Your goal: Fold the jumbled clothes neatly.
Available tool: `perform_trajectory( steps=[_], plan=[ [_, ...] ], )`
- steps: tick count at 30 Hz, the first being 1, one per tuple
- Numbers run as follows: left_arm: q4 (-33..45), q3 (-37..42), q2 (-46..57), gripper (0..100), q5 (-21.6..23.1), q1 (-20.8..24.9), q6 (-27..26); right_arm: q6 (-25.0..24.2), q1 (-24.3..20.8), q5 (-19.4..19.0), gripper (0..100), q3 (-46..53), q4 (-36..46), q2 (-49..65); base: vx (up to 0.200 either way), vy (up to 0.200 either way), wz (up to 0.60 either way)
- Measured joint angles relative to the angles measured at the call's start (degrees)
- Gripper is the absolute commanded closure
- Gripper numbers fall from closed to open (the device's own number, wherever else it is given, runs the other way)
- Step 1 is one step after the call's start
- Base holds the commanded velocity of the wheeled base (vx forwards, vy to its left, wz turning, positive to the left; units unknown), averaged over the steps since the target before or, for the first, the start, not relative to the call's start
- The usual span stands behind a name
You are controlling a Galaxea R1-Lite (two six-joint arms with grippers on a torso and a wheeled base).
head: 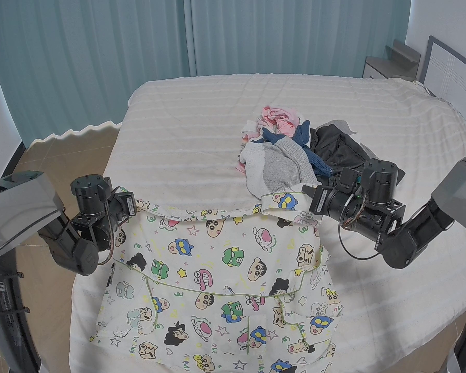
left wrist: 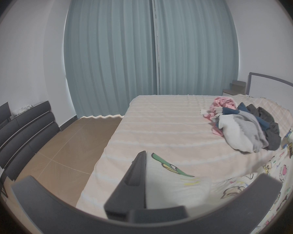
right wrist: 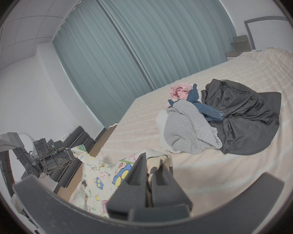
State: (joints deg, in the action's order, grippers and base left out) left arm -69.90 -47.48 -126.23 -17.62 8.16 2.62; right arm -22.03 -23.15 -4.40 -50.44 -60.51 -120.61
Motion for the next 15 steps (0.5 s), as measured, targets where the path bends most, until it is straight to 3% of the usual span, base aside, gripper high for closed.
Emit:
perform_trajectory(
  steps=[15],
  plan=[
    [-0.1, -16.8, -16.3, 100, -0.8, -2.3, 0.2, -3.9, 2.9, 1.1, 100, -15.6, 0.4, -16.6, 0.000, 0.000, 0.00]
  ],
)
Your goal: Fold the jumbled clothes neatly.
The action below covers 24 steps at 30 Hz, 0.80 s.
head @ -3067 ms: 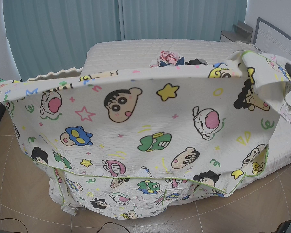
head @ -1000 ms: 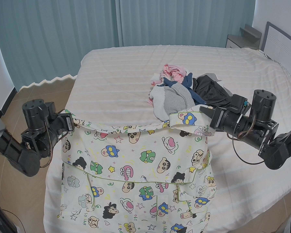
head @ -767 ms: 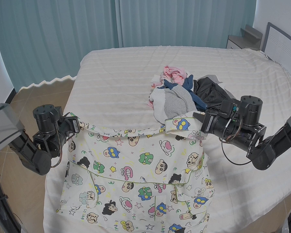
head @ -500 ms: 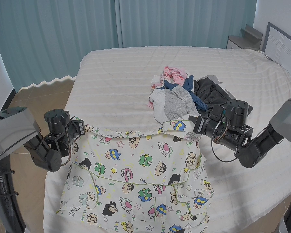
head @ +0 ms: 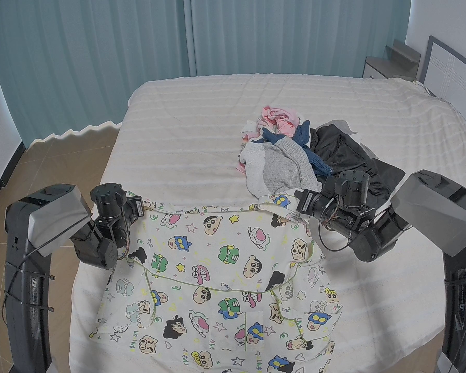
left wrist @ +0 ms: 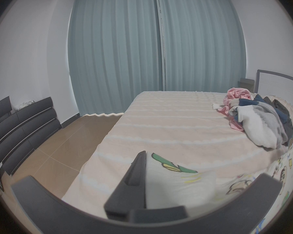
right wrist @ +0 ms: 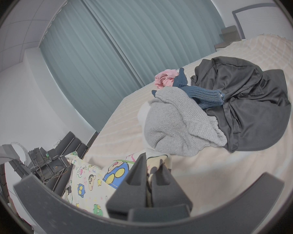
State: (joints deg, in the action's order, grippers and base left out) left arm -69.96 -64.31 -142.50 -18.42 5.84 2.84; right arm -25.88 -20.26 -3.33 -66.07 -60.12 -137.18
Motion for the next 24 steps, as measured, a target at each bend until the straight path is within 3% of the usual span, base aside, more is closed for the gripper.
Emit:
perform_trajectory(
  steps=[10, 11, 13, 14, 24],
  plan=[
    [0.3, -9.5, -8.3, 100, 0.0, -1.6, 0.1, -1.2, 1.3, 0.5, 100, -10.3, 2.7, -8.2, 0.000, 0.000, 0.00],
    [0.4, -9.9, -8.7, 100, 0.0, -1.7, 0.1, -1.3, 1.3, 0.6, 0, -11.2, 3.8, -8.7, 0.000, 0.000, 0.00],
    [0.6, -10.8, -9.6, 100, 0.0, -1.8, 0.2, -1.7, 1.3, 0.6, 0, -13.1, 6.1, -9.6, 0.000, 0.000, 0.00],
    [0.7, -11.2, -9.9, 0, 0.0, -1.8, 0.2, -2.3, 1.3, 0.6, 0, -14.0, 6.6, -10.0, 0.000, 0.000, 0.00],
    [0.4, -15.6, -12.2, 0, -1.4, -2.9, 0.2, -11.4, 2.8, 3.1, 0, -18.0, 10.1, -10.3, 0.000, 0.000, 0.00]
  ],
)
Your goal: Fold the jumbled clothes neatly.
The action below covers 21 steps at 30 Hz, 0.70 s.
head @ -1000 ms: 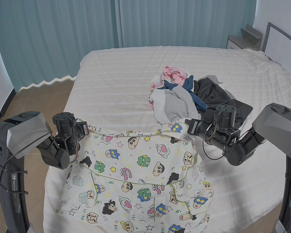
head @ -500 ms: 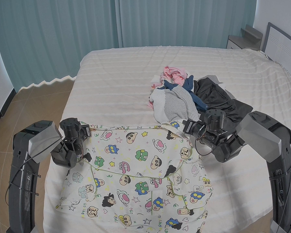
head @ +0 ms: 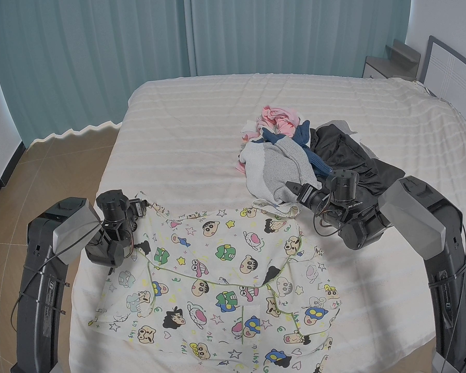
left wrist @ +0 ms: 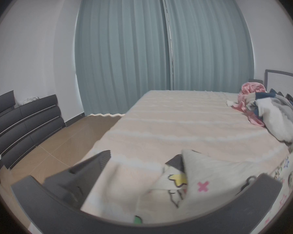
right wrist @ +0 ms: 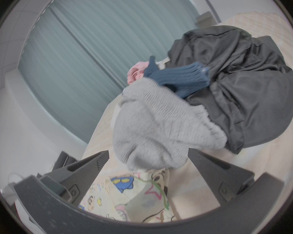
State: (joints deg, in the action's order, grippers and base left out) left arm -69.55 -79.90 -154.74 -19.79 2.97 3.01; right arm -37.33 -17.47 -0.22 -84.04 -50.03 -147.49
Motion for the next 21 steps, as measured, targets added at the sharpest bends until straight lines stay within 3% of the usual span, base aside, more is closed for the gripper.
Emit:
perform_trajectory(
  steps=[8, 13, 21],
  plan=[
    [0.0, -3.6, 2.3, 0, -2.5, -1.4, 0.2, -9.0, -0.5, 1.0, 0, 3.1, 2.2, 5.8, 0.000, 0.000, 0.00],
    [3.0, 3.6, 6.7, 0, -1.9, -2.8, 0.3, -11.2, -3.0, 1.1, 0, 5.1, 4.6, 9.4, 0.000, 0.000, 0.00],
    [6.2, 12.3, 12.2, 0, 0.2, -5.1, 0.6, -12.6, -11.2, 1.0, 0, 5.9, 11.4, 10.5, 0.000, 0.000, 0.00]
  ],
)
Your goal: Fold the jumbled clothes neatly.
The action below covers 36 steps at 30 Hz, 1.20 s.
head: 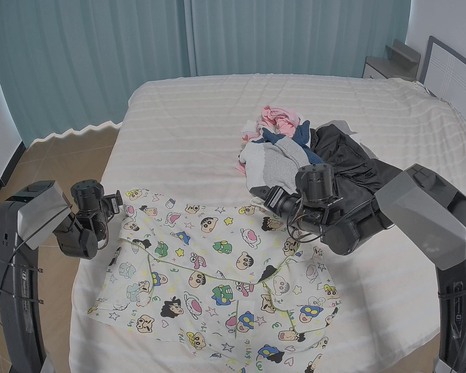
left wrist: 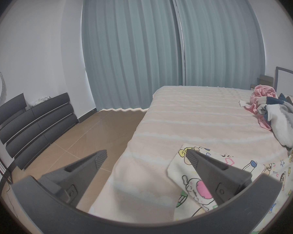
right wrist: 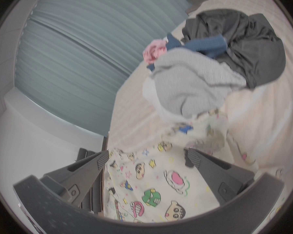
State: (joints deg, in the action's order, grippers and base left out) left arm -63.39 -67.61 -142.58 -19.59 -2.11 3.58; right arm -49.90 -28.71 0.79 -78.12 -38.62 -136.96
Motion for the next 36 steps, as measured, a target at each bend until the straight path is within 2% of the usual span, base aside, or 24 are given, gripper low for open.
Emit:
perform_trajectory(
  steps=[5, 12, 18, 23, 27, 34, 35, 36],
  plan=[
    [0.1, 2.9, 2.6, 0, 0.8, -0.7, 1.1, -0.6, -1.8, 0.7, 0, -4.7, 4.8, -2.9, 0.000, 0.000, 0.00],
    [0.2, 13.6, 8.1, 0, 8.0, -1.3, 4.4, -0.8, -0.4, 5.7, 0, -15.3, 12.0, -8.4, 0.000, 0.000, 0.00],
    [0.0, 22.0, 12.6, 0, 10.9, -1.6, 7.7, -0.8, 1.5, 10.0, 0, -21.0, 16.7, -11.8, 0.000, 0.000, 0.00],
    [-0.3, 26.2, 15.0, 0, 11.7, -1.6, 8.9, -0.7, 2.3, 13.6, 0, -26.0, 16.4, -13.5, 0.000, 0.000, 0.00],
    [-2.1, 29.1, 16.0, 0, 12.6, -1.6, 9.3, -0.3, 2.7, 14.3, 0, -29.1, 13.1, -13.9, 0.000, 0.000, 0.00],
    [-6.1, 34.5, 16.6, 0, 13.4, -1.6, 9.3, 3.4, 2.9, 14.6, 0, -30.6, 5.1, -14.7, 0.000, 0.000, 0.00],
    [-6.4, 35.0, 16.6, 0, 13.8, -1.6, 9.3, 3.6, 2.9, 14.6, 100, -30.6, 4.6, -14.7, 0.000, 0.000, 0.00],
    [-6.5, 35.6, 16.7, 0, 14.3, -1.6, 9.3, 3.9, 3.0, 14.6, 100, -30.5, 4.2, -14.7, 0.000, 0.000, 0.00]
  ],
)
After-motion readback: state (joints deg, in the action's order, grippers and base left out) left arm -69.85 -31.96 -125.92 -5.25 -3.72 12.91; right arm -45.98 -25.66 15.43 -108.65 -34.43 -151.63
